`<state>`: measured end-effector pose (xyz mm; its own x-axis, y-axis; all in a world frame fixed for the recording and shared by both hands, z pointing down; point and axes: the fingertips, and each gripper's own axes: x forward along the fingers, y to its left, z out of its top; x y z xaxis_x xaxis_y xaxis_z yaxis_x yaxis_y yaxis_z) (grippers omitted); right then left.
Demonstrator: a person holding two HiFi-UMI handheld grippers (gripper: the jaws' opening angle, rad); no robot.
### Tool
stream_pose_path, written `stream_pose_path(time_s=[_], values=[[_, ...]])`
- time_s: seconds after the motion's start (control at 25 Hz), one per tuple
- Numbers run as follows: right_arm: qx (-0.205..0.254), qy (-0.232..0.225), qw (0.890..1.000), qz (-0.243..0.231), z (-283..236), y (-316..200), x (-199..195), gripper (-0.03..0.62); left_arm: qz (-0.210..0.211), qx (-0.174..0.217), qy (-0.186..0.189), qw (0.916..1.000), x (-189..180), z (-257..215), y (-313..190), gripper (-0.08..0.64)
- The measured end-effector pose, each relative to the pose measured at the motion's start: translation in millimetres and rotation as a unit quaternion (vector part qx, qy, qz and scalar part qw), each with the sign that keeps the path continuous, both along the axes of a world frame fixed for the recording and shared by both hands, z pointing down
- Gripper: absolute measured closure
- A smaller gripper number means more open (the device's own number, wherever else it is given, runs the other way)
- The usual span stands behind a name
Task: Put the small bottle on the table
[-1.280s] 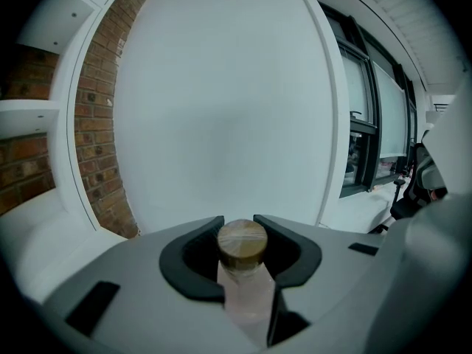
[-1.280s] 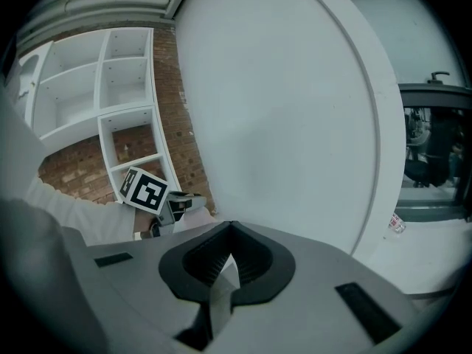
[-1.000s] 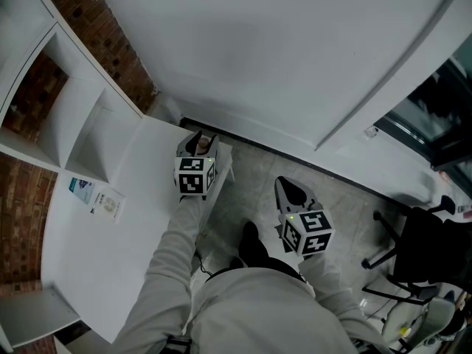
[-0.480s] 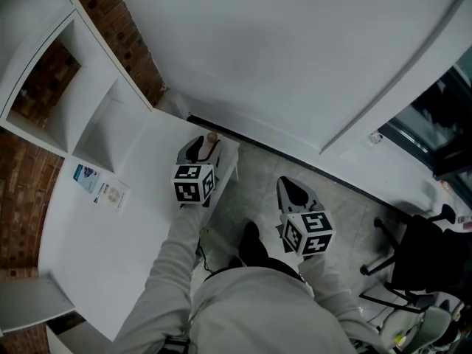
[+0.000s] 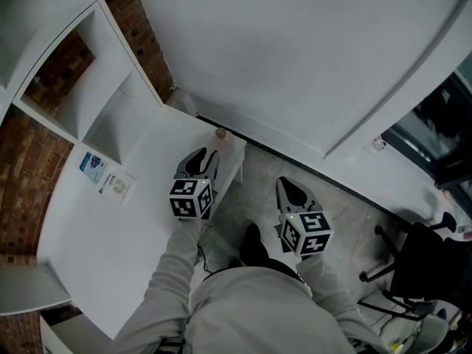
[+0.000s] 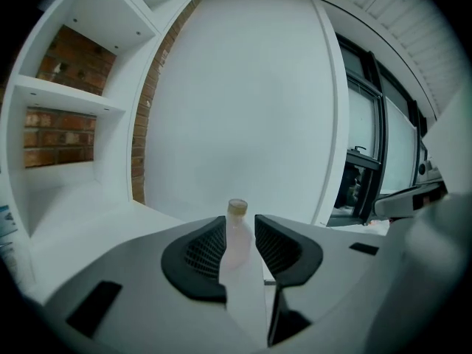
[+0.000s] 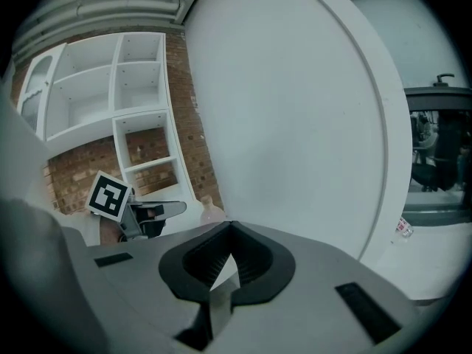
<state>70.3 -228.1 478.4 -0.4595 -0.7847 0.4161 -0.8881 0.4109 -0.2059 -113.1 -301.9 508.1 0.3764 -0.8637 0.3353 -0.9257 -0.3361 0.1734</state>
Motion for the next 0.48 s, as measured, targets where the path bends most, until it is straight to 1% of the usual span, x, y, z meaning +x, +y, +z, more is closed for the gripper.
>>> stream_pose_path(time_s=[0.24,0.48], values=[[0.006,0.000,1.000,-0.010,-2,4,-11,0.565,-0.008,-0.010,0.002,0.9999,-9,2,26,0.461],[0.010,0.001,1.000,-0.021,-5,6,-18,0.565,-0.015,-0.020,0.004,0.9997,-12,6,48,0.482]])
